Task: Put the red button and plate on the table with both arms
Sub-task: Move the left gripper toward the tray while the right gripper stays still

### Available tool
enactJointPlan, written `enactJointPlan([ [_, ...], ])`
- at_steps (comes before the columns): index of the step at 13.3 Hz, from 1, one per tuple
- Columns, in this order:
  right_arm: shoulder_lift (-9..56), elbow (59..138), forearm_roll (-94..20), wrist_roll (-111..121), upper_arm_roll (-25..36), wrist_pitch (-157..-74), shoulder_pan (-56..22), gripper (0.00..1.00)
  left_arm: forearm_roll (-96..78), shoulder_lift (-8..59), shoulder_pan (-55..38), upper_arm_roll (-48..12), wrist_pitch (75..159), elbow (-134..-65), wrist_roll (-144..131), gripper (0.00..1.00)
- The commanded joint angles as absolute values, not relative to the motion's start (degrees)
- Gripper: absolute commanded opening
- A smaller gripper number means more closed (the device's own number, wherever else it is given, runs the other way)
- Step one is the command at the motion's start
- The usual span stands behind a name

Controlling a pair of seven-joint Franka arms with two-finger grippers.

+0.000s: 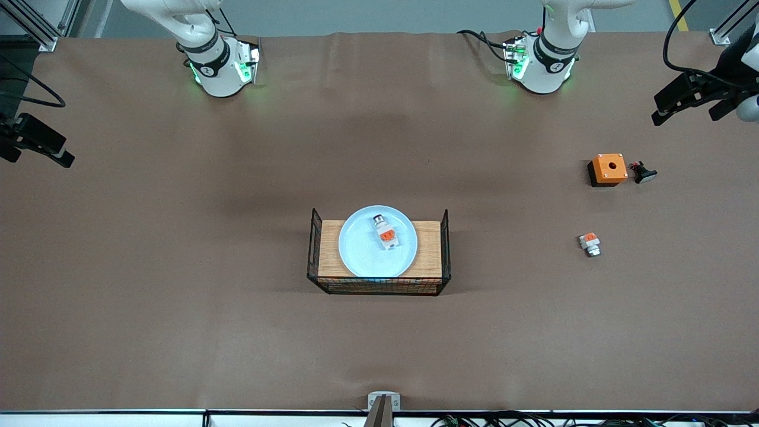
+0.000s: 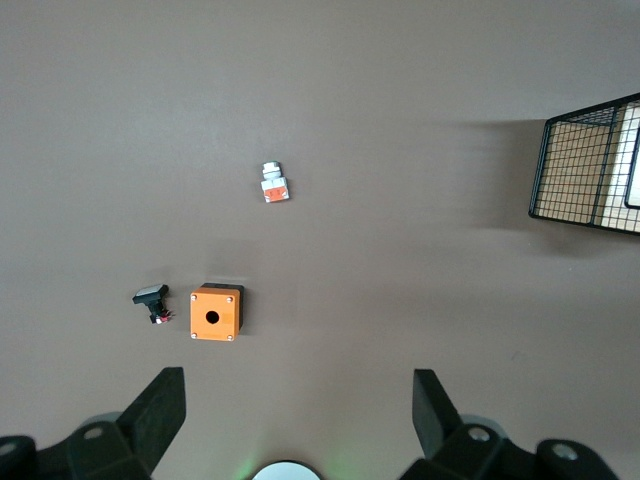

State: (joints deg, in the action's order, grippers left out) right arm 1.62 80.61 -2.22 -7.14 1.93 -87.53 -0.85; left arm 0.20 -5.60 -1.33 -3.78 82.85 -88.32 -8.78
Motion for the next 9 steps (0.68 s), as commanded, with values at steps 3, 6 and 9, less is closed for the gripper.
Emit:
enactJointPlan([
  [3, 2.4, 79.2, -1.2, -6.2, 1.3, -87.1, 0.0, 1.0, 0.9, -4.8, -1.9, -4.0, 81.9, -86.6, -8.1, 1.0],
  [6, 2.4, 79.1, -1.2, -6.3, 1.3, -87.1, 0.0, 1.0, 0.5, -2.9, -2.2, -4.2, 82.6, -86.4, -8.3, 1.0],
  [9, 2.9, 79.2, -1.3, -6.9, 1.3, -87.0, -0.4, 1.0, 0.8, -0.3, -4.0, -9.4, 85.4, -86.4, -12.6, 1.0],
])
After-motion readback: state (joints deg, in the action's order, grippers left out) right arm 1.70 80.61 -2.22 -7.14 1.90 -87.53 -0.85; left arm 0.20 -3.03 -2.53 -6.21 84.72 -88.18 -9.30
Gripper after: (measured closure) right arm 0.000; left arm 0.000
